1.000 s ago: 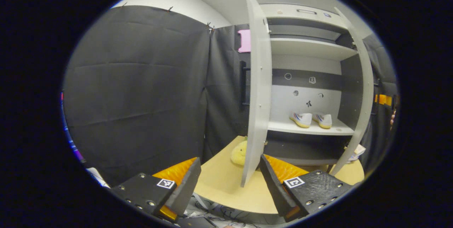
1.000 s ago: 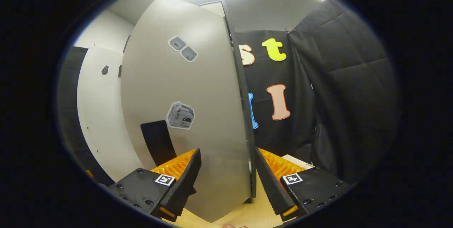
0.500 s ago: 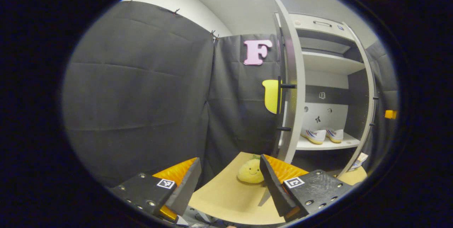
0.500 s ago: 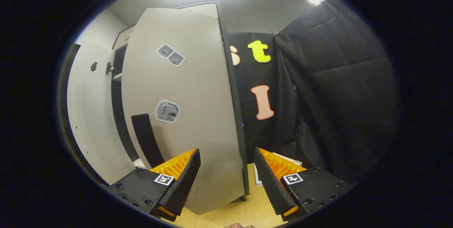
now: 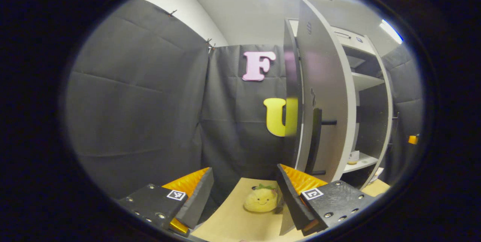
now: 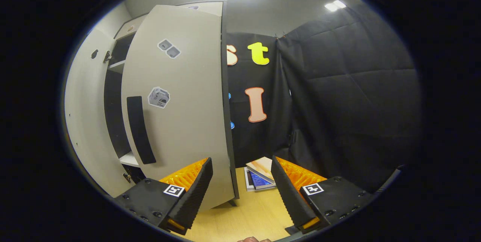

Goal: Grab one shoe with the right hand and put it into the shoe cabinet, grab the other shoe with the left hand and put it into the shoe cabinet; then close the right door with the right hand and the left door with the left hand.

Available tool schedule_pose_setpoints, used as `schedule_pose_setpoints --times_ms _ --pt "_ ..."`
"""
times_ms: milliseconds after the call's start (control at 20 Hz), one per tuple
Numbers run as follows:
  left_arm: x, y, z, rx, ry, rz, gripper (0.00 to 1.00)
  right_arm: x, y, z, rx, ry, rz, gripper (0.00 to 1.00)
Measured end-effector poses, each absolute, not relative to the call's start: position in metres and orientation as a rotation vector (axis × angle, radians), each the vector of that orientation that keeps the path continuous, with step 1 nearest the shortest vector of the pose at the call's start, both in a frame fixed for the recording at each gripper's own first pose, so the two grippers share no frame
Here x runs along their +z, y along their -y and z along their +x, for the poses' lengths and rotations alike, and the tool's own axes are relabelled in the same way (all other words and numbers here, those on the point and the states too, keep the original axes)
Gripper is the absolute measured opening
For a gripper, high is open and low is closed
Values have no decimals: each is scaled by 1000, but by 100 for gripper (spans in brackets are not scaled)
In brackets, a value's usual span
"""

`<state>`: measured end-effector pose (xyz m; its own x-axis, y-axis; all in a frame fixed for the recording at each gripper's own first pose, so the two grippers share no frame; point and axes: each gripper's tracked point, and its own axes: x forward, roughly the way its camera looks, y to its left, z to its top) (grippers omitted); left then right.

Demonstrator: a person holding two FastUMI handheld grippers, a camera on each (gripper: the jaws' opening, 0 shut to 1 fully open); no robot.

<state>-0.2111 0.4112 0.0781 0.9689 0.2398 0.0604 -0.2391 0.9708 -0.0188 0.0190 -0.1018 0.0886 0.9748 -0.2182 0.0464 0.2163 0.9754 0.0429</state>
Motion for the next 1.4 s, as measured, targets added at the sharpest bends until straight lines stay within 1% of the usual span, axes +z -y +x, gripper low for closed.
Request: schedule_pose_setpoints --times_ms 150,250,350,650,700,750,800,900,950,1000,1050,1150,1300,1400 --pt "93 -400 -187 125 80 -13 100 82 93 15 -211 36 20 98" --pt "103 -393 -175 81 100 -9 88 77 87 12 -200 23 12 98" --pt "108 -391 -170 64 116 8 100 69 84 11 -192 2 7 98" --pt "114 -379 -154 -3 88 6 100 50 84 11 -201 -56 29 98" --pt "116 -372 -152 -21 80 10 100 48 84 11 -201 -64 36 92" --pt "118 -363 -149 -45 73 20 100 49 84 12 -202 -63 41 93" --pt "120 -351 -145 -68 66 28 100 49 84 12 -206 -60 40 98" --pt "120 -329 -138 -103 49 27 100 47 85 16 -208 -63 37 98" --pt "117 -317 -136 -107 42 14 100 47 85 20 -203 -66 42 92" --pt "114 -305 -135 -96 28 -2 94 47 85 24 -197 -67 49 93" --pt "113 -293 -133 -80 17 -3 88 46 87 30 -191 -71 54 98" --pt "116 -269 -126 -35 11 30 100 48 90 42 -166 -80 54 98" --pt "115 -230 -113 32 8 11 100 49 97 55 -126 -72 34 98" --pt "108 -200 -99 33 -2 -45 100 53 102 63 -100 -64 30 98"
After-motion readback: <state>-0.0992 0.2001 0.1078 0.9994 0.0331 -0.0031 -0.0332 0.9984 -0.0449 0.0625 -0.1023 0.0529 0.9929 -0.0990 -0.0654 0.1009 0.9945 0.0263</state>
